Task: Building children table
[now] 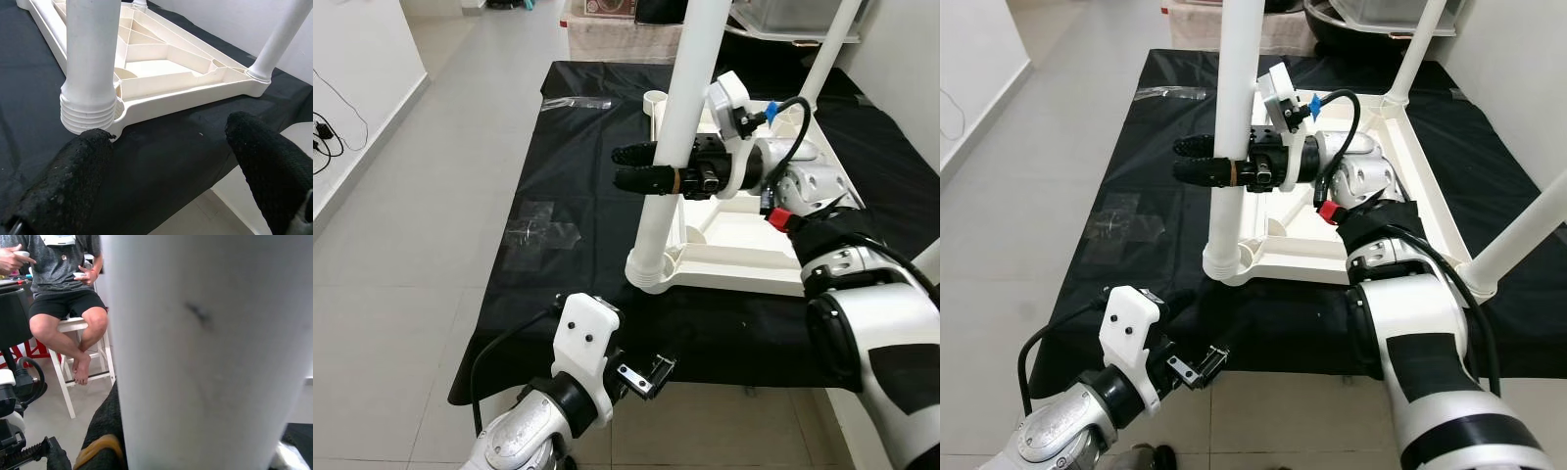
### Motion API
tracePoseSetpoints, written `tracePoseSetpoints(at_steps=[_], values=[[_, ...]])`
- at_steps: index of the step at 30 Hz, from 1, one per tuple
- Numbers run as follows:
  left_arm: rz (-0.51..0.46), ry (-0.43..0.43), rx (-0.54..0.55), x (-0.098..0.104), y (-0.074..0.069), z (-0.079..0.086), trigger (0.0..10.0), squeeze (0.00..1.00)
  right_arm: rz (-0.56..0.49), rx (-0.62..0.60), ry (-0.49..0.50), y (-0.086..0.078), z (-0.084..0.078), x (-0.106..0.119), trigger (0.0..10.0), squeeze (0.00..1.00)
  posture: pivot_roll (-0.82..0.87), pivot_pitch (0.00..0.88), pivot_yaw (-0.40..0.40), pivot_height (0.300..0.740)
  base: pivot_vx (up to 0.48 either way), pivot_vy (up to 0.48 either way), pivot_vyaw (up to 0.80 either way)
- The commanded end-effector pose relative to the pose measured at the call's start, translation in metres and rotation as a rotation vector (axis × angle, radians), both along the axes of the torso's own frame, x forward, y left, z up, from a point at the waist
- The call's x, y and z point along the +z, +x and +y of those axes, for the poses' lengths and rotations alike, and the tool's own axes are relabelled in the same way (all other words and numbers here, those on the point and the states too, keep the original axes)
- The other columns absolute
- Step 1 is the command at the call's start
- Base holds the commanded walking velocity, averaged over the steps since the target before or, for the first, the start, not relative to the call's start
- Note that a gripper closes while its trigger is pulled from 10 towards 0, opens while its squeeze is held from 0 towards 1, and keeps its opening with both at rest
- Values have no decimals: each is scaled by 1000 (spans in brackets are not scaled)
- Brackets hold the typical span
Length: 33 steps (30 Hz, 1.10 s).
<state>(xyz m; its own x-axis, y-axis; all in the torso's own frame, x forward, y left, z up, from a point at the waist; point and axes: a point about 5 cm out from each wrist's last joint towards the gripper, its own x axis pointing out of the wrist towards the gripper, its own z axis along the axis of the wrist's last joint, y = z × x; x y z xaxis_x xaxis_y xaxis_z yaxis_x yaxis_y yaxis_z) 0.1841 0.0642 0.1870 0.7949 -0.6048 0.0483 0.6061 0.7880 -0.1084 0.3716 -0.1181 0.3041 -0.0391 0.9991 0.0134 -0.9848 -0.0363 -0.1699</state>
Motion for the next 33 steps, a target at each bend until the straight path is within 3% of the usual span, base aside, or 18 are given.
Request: tracePoseSetpoints(at_steps=[1,9,16,24,33], values=[[2,9,11,1,-1,0,10000,0,25,4,-35,1,0,-8,10000,0,142,228,-59,740,0,0,0],[1,13,15,0,-1,1,10000,0,-21,-61,-18,4,-15,16,10000,0,131,234,-65,740,0,0,0],[0,13,12,0,0,0,10000,0,-21,-56,-27,3,-19,17,10000,0,133,235,-60,740,0,0,0],[-4,20,7,0,0,0,10000,0,5,-40,-39,2,-17,2,10000,0,137,238,-55,740,0,0,0],[-7,18,9,1,1,0,10000,0,30,-18,-69,2,-4,-16,10000,0,134,238,-55,740,0,0,0]])
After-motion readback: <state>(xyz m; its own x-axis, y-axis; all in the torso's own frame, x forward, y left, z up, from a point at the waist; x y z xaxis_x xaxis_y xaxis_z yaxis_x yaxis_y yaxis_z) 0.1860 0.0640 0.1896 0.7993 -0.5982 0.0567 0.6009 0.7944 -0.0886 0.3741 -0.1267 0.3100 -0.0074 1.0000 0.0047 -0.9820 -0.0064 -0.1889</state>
